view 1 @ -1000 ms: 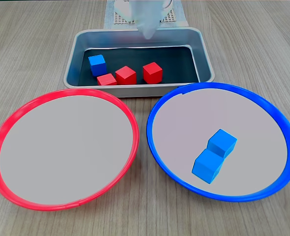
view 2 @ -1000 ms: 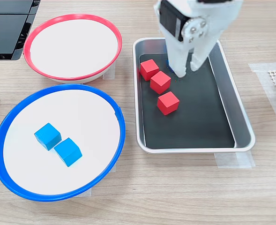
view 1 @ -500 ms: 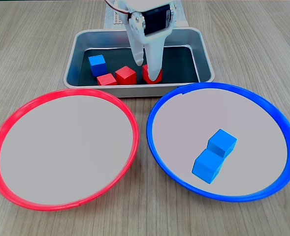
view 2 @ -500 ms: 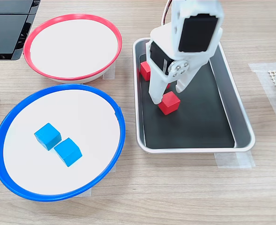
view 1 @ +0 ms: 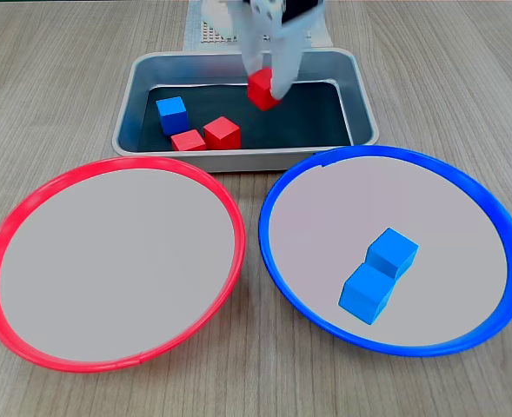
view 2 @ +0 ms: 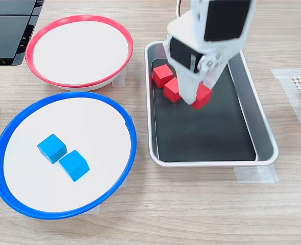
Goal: Move six blocks tray to matching dishes
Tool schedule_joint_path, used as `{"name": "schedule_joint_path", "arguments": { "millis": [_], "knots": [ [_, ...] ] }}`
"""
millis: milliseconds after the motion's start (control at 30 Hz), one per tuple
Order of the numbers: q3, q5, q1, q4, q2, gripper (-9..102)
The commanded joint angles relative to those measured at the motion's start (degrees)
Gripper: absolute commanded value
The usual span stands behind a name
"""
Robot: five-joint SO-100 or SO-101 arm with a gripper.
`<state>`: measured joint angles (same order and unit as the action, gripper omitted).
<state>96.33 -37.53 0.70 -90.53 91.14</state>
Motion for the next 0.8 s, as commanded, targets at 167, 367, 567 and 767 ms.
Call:
{"name": "schedule_joint_path", "arguments": {
  "millis": [167,367,567,767],
  "knots": [
    [-19.1,-0.7,10.7,15.4,-1.2,0],
    [-25.8,-4.3,14.4,35.4,-21.4,1],
    [-30.6,-6.5,14.6,37.2,-28.7,12],
    [-21.2,-14.5,13.9,29.2,-15.2,4]
  ]
}}
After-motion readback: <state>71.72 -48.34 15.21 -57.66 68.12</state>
